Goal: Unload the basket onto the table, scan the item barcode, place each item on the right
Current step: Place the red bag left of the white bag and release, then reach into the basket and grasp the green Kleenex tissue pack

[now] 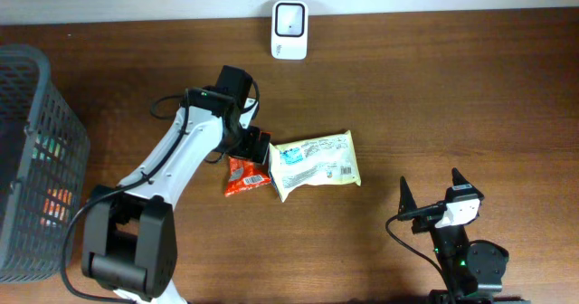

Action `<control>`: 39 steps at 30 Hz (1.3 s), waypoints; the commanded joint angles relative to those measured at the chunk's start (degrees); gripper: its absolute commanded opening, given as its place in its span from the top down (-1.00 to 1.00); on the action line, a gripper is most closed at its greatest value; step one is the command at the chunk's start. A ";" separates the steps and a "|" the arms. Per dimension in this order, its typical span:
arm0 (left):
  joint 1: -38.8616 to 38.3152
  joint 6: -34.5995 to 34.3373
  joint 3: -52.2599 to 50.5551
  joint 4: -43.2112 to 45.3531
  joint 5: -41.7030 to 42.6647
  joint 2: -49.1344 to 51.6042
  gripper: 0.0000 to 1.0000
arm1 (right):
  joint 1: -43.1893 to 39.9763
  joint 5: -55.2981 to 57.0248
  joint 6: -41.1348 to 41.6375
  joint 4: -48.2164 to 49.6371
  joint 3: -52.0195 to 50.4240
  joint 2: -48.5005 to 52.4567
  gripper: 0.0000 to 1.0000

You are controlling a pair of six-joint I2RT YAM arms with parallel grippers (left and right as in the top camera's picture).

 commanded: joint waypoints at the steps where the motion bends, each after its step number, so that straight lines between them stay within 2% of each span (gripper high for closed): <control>1: 0.59 -0.11 7.85 -0.28 -0.81 -2.38 -0.98 | 0.35 0.46 0.28 -0.31 -0.31 -0.48 -0.97; 6: 3.52 0.13 18.71 -0.42 -2.23 -6.10 -0.98 | 0.35 0.46 0.28 -0.31 -0.31 -0.48 -0.97; 12: 11.91 2.69 27.43 -0.42 -2.97 -9.94 -0.98 | 0.35 0.46 0.28 -0.31 -0.31 -0.48 -0.97; 15: 19.87 2.10 29.46 -0.26 -2.97 -12.24 -0.98 | 0.35 0.46 0.28 -0.31 -0.31 -0.48 -0.97; 21: 39.87 -8.02 29.51 -0.66 -3.98 -14.25 -0.94 | 0.35 0.46 0.28 -0.31 -0.31 -0.48 -0.97; 26: 51.60 -8.48 29.29 -1.07 -5.16 -14.16 -0.93 | 0.35 0.46 0.28 -0.31 -0.31 -0.48 -0.97; 32: 57.48 -9.31 29.22 -1.07 -5.29 -12.85 -0.94 | 0.35 0.46 0.28 -0.31 -0.31 -0.48 -0.97; 39: 58.69 -9.31 29.22 -2.89 -5.27 -5.53 -0.94 | 0.35 0.46 0.28 -0.31 -0.31 -0.48 -0.97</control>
